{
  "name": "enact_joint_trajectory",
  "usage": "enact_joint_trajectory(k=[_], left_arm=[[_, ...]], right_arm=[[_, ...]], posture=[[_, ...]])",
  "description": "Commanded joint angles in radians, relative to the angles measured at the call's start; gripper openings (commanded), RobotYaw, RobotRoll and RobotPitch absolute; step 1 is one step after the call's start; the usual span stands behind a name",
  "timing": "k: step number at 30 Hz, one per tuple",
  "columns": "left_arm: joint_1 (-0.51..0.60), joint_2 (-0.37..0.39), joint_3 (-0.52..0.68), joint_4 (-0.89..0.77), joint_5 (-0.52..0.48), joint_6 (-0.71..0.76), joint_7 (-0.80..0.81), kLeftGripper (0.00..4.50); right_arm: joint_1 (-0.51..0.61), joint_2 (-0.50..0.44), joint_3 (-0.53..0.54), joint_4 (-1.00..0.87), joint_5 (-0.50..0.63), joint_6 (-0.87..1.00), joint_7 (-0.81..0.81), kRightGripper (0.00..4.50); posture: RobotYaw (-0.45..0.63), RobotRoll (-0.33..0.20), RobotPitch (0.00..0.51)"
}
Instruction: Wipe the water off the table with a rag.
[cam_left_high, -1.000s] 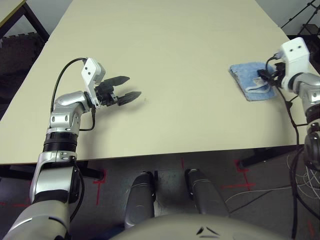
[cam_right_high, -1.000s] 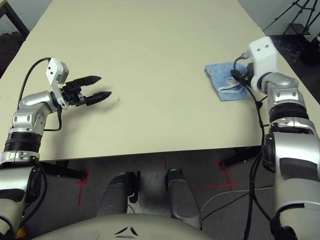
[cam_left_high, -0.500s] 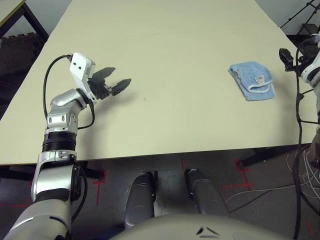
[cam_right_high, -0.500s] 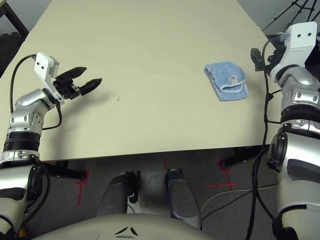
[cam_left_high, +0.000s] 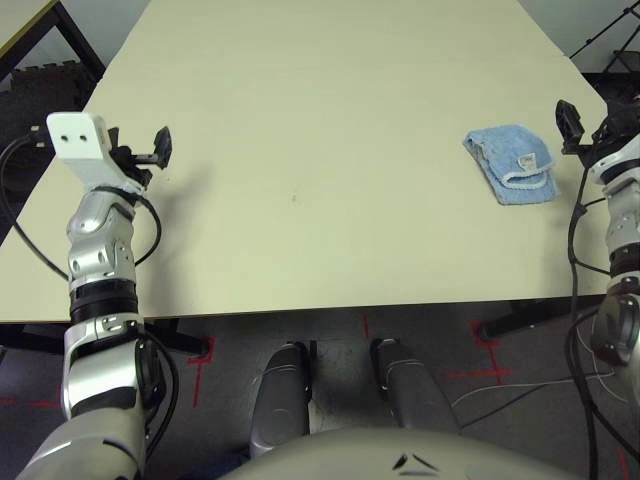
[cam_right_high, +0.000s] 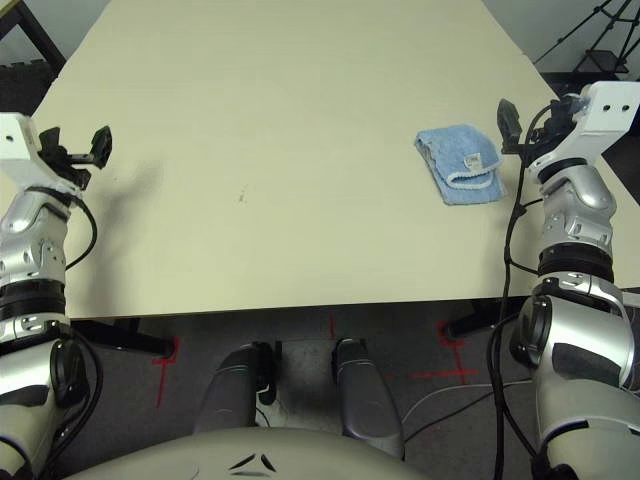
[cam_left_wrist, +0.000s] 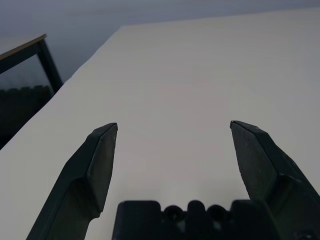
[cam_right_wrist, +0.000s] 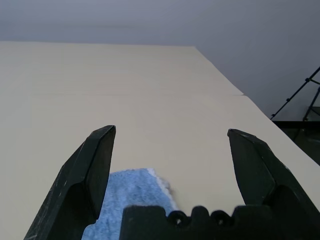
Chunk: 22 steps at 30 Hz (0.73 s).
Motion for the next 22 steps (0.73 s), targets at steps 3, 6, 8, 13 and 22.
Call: enact_joint_trajectory(k=[3, 6, 8, 13, 22], left_arm=[[0.017, 0.010, 0.014, -0.006, 0.014, -0.012, 0.032, 4.50], [0.015, 0.011, 0.013, 0.002, 0.016, -0.017, 0.034, 4.50], [0.012, 0.012, 0.013, 0.006, 0.017, -0.019, 0.036, 4.50], [0.011, 0.010, 0.011, 0.009, 0.019, -0.022, 0.035, 4.50], [0.002, -0.004, 0.004, 0.011, 0.022, -0.031, 0.039, 4.50]], right_arm=[[0.019, -0.009, -0.024, 0.032, 0.018, -0.024, 0.009, 4.46], [0.024, -0.013, -0.023, 0.041, 0.019, -0.024, 0.008, 4.46], [0.025, -0.014, -0.022, 0.046, 0.019, -0.025, 0.007, 4.46], [0.018, -0.012, -0.016, 0.045, 0.016, -0.021, -0.001, 4.46], [0.000, -0.016, -0.009, 0.056, 0.009, -0.023, 0.001, 4.46]], posture=[[-0.06, 0.000, 0.215], [-0.06, 0.000, 0.217], [-0.06, 0.000, 0.217], [-0.05, 0.000, 0.210], [-0.06, 0.000, 0.206]])
